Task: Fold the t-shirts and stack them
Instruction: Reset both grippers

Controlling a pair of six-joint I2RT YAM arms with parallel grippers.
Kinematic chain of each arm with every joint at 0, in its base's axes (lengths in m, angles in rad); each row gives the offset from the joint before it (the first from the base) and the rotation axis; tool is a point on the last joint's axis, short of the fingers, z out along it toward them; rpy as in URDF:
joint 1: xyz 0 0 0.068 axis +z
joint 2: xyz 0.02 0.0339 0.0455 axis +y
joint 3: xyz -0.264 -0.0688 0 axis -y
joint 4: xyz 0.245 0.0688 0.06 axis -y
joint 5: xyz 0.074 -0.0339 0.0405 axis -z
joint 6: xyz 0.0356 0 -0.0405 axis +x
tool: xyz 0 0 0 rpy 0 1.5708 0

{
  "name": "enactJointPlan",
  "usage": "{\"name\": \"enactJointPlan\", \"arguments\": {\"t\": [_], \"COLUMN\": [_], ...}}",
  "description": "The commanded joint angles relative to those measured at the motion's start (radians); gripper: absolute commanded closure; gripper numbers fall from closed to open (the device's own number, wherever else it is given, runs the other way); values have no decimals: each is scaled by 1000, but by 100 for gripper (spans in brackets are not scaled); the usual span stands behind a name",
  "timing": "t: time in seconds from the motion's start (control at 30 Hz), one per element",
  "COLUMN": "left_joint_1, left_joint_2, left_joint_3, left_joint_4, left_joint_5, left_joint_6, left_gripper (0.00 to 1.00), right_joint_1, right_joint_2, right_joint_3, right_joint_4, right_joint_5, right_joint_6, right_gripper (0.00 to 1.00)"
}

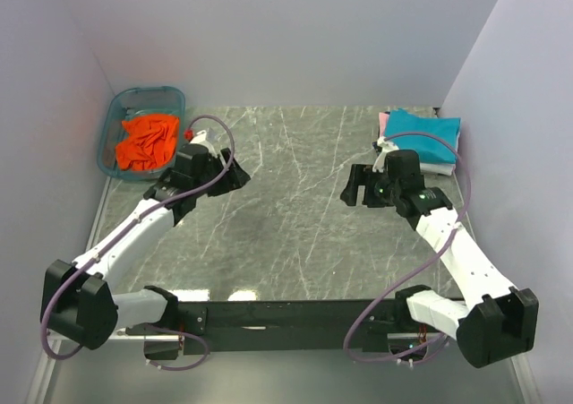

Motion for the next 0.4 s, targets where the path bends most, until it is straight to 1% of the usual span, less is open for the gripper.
{"name": "enactJointPlan", "arguments": {"t": [0.0, 0.27, 0.3, 0.37], "left_joint_1": [-3, -3, -3, -3], "left_joint_2": [-51, -111, -113, -119], "left_joint_3": [-25, -72, -74, -74], "left_joint_4": [57, 65, 57, 43], "left_joint_5": [-50, -75, -111, -122], "left_joint_6": [-14, -20, -25, -28], "left_gripper": [29, 28, 28, 27], "right_joint_1": [43, 72, 72, 75], "right_joint_2": [-39, -42, -42, -44], "right_joint_3": [-4, 22, 22, 21], "right_joint_4": [94, 72, 71, 63], "right_joint_5": [23, 66, 70, 74], "right_joint_6": [22, 10, 10, 10], "right_gripper": [10, 9, 9, 9]}}
